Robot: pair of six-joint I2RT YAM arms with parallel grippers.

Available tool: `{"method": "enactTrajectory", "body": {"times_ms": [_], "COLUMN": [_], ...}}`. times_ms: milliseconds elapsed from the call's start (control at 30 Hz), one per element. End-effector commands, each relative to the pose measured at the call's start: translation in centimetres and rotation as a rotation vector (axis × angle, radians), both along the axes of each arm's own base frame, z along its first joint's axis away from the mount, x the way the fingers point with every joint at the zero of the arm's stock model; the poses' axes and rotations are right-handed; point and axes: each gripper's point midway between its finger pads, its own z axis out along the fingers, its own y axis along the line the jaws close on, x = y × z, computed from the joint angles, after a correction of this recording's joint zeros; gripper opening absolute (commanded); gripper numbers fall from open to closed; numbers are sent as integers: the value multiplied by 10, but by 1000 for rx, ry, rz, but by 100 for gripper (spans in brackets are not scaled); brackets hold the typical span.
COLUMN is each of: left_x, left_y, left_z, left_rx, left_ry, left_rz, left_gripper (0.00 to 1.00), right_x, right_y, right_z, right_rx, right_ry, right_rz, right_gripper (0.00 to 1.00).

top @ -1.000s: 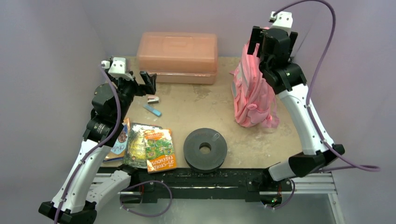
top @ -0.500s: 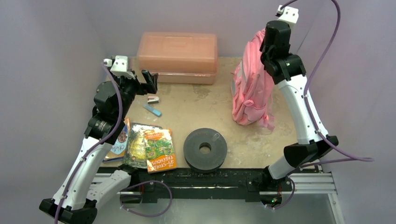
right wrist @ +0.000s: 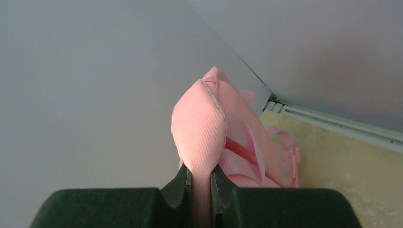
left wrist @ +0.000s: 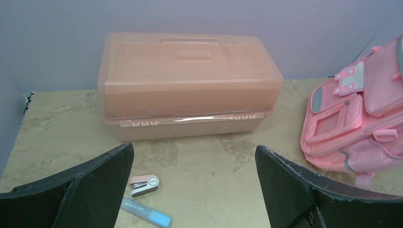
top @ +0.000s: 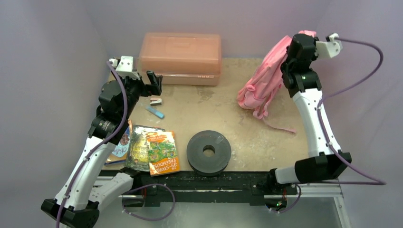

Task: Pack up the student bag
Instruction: Adjust the student bag at the center of the board.

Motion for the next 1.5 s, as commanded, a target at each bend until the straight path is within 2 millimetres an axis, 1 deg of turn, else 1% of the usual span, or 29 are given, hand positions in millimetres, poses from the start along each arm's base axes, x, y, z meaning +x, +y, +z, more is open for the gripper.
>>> {"method": "enactTrajectory", "body": {"times_ms": [0,100,167,233,267,367,433,467,500,667,700,767,833,900,967,1033,1067,1133,1233,1267,1300,1400,1467], "left_x": [-4,-4,-4,-4,-4,-4,-3,-2,-2,2,3,5,8,11,15,19,18,13,-5,-12,-20,-44,-52], "left_y": [-3,-4,-6,-8,-9,-13,-16,-18,-19,-26,-27,-30,-33,-43,-57,-78,-93,-130,-188,-206,-221,-259,-284], "left_z": [27,26,27,26,26,24,23,22,21,16,14,11,7,1,-11,-28,-36,-54,-91,-106,-115,-145,-157], "left_rx": [-42,-47,-53,-60,-64,-76,-84,-86,-89,-98,-100,-104,-113,-128,-158,-209,-240,-293,-335,-333,-330,-353,-391], "left_ry": [-57,-54,-52,-45,-44,-34,-24,-19,-15,13,19,34,53,93,157,249,299,404,548,585,602,662,678], "left_rz": [-16,-22,-29,-38,-43,-61,-71,-76,-83,-105,-108,-117,-122,-163,-204,-270,-323,-445,-573,-599,-621,-651,-672], "left_gripper": [100,100,100,100,100,100,100,100,100,100,100,100,100,100,100,99,98,94,89,89,88,87,85], "right_x": [-52,-61,-71,-81,-85,-99,-110,-118,-124,-159,-166,-181,-191,-200,-207,-210,-209,-208,-203,-203,-203,-207,-210], "right_y": [-27,-31,-32,-30,-26,-12,1,5,11,19,18,7,3,1,-1,-3,-3,-7,-6,-6,-7,-8,-8], "right_z": [62,9,-32,-68,-85,-147,-178,-192,-202,-227,-231,-241,-255,-268,-276,-273,-269,-254,-229,-224,-219,-210,-204], "right_rx": [253,286,305,281,287,315,330,340,355,379,376,338,327,314,301,294,284,247,231,230,229,219,212], "right_ry": [-512,-447,-362,-260,-214,-45,67,113,148,239,256,294,333,371,389,372,358,311,232,214,197,172,158], "right_rz": [-194,-228,-247,-237,-211,-141,-70,-49,-22,31,22,-30,-51,-59,-68,-64,-55,-51,-18,-14,-13,-12,-2], "right_gripper": [0,0,0,0,0,0,0,0,0,2,2,2,3,3,3,3,3,3,3,3,3,4,4]}}
